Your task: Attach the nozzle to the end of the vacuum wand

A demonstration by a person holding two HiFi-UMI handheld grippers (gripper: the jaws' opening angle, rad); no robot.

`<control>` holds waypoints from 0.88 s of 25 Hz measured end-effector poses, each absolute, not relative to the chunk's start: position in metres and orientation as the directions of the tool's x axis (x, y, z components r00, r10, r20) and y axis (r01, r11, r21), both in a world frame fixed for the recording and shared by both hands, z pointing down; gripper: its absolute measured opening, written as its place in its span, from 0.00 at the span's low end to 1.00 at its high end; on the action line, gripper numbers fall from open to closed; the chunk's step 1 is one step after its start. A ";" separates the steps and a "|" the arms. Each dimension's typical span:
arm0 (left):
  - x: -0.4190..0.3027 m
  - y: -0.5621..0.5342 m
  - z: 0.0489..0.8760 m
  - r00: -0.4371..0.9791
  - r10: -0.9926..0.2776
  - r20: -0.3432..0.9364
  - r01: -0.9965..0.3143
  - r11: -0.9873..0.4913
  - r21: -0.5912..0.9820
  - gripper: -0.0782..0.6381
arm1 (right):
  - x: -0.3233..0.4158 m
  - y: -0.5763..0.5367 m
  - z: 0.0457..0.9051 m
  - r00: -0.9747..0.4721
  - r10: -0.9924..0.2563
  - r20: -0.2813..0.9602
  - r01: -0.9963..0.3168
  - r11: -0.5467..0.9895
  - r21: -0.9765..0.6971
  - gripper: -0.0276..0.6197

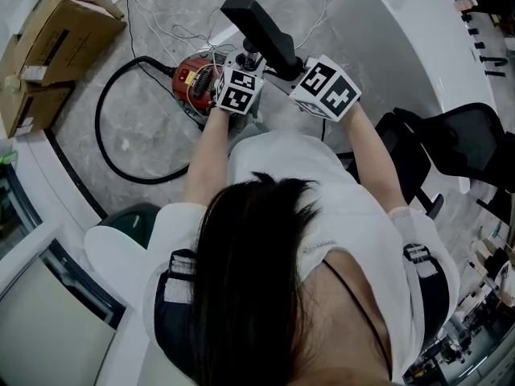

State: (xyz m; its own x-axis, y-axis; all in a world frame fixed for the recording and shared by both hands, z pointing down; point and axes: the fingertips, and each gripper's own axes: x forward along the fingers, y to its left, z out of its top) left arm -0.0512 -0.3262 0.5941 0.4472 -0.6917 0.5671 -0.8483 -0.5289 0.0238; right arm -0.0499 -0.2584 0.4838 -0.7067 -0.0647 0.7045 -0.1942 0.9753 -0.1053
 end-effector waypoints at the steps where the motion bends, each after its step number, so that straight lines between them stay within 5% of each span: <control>1: -0.051 -0.325 0.595 0.444 -0.691 0.570 -0.845 -0.535 0.011 0.27 | -0.050 -0.258 0.484 -0.698 -0.066 0.713 -0.197 0.975 -0.103 0.15; 17: -0.055 -0.320 0.589 0.464 -0.712 0.527 -0.862 -0.500 0.084 0.27 | -0.045 -0.261 0.482 -0.690 -0.108 0.716 -0.230 0.970 -0.075 0.15; 22: -0.062 -0.317 0.590 0.471 -0.710 0.524 -0.865 -0.490 0.113 0.36 | -0.046 -0.263 0.482 -0.692 -0.117 0.712 -0.237 0.969 -0.071 0.16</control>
State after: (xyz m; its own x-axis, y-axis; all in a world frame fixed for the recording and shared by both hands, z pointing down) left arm -0.0616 -0.3171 0.5903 0.4706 -0.7097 0.5242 -0.8645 -0.4898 0.1129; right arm -0.0459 -0.2625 0.4824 -0.6921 -0.1170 0.7122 -0.2369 0.9689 -0.0710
